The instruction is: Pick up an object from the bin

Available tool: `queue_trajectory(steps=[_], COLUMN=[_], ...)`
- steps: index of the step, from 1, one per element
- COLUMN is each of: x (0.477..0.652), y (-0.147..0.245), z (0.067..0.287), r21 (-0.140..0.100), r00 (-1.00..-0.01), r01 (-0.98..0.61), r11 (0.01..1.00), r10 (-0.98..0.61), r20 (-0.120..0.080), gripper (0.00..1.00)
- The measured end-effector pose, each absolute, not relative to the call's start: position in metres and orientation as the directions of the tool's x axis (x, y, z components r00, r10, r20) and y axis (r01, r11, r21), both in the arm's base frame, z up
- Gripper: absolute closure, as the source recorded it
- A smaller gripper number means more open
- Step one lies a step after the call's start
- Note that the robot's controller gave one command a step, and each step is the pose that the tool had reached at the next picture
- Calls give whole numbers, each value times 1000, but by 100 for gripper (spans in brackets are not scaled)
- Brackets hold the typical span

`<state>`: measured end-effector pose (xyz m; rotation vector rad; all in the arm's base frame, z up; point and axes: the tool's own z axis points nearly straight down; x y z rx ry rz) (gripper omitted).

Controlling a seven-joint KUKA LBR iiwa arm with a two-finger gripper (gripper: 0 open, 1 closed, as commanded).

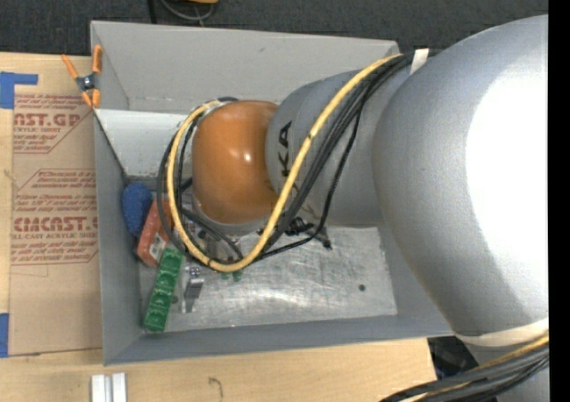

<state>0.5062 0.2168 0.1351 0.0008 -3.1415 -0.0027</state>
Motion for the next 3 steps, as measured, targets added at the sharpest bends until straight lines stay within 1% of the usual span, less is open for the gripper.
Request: queue_trajectory(steps=[1, 2, 3], x=[506, 509, 513], y=[217, 227, 241], z=[135, 110, 75], r21=[2, 4, -7], r00=[-1000, -995, -979], r01=[-1, 101, 205], r11=[1000, 995, 979], r10=[-1, 101, 205], r20=[0, -7, 8], gripper=[0, 0, 0])
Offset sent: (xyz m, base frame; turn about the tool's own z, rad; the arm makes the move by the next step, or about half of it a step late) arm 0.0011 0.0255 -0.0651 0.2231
